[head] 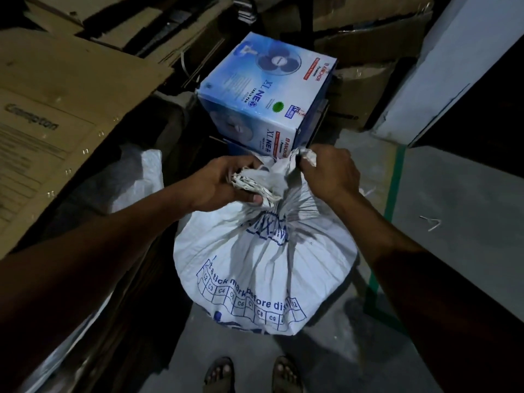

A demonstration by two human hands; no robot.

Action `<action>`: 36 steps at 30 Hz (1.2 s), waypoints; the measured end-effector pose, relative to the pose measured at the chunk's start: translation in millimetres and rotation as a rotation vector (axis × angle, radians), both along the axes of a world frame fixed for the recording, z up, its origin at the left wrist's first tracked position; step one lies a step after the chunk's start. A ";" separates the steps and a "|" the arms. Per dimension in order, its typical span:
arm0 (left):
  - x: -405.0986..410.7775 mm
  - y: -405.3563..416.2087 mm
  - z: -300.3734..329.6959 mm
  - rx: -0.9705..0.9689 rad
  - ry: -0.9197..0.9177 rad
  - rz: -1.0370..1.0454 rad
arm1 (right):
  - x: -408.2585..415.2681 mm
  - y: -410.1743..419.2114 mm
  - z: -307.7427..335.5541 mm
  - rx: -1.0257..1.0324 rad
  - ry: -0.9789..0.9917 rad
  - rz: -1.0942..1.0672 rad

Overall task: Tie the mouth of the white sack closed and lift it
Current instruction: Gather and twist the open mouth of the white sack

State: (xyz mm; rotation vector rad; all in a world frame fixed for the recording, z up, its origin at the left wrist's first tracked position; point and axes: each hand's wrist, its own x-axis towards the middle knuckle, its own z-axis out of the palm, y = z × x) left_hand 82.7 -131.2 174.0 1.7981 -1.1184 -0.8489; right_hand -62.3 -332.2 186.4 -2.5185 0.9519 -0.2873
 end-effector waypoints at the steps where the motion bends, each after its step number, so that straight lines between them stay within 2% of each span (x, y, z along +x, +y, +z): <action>1: -4.4 -1.6 0.2 0.003 -0.034 -0.019 | 4.0 2.0 0.4 0.038 -0.014 0.006; 6: -18.9 -11.6 -8.7 -0.020 -0.071 0.008 | 24.6 11.4 1.7 0.247 -0.082 0.158; 9: -24.5 -15.6 -15.5 -0.046 -0.140 0.108 | 29.0 10.9 -1.0 0.329 -0.059 0.285; 12: -25.5 -15.2 -22.6 -0.108 -0.058 0.251 | 26.5 5.4 -7.7 0.421 -0.058 0.375; 14: -22.7 -13.3 -25.8 -0.129 -0.117 0.259 | 24.0 4.8 -9.2 0.516 -0.043 0.427; 20: -14.3 -13.0 -22.1 -0.122 -0.125 0.254 | 8.6 -1.5 3.2 0.871 -0.046 0.356; 22: -7.9 -12.0 -20.4 -0.116 -0.109 0.281 | -2.0 -3.8 9.6 0.758 0.070 0.363; 26: -3.0 -10.9 -14.3 -0.081 -0.168 0.291 | -16.5 4.7 5.3 0.257 0.242 0.428; 29: -0.7 -9.1 -12.8 -0.092 -0.205 0.293 | -25.6 2.1 -4.0 0.128 0.276 0.347; 31: 1.0 -6.8 -15.6 -0.096 -0.162 0.286 | -29.3 -2.6 -10.1 0.071 0.222 0.259; 36: -5.4 -0.1 -21.8 -0.086 -0.032 0.160 | -23.9 -12.0 -19.1 0.082 0.053 0.062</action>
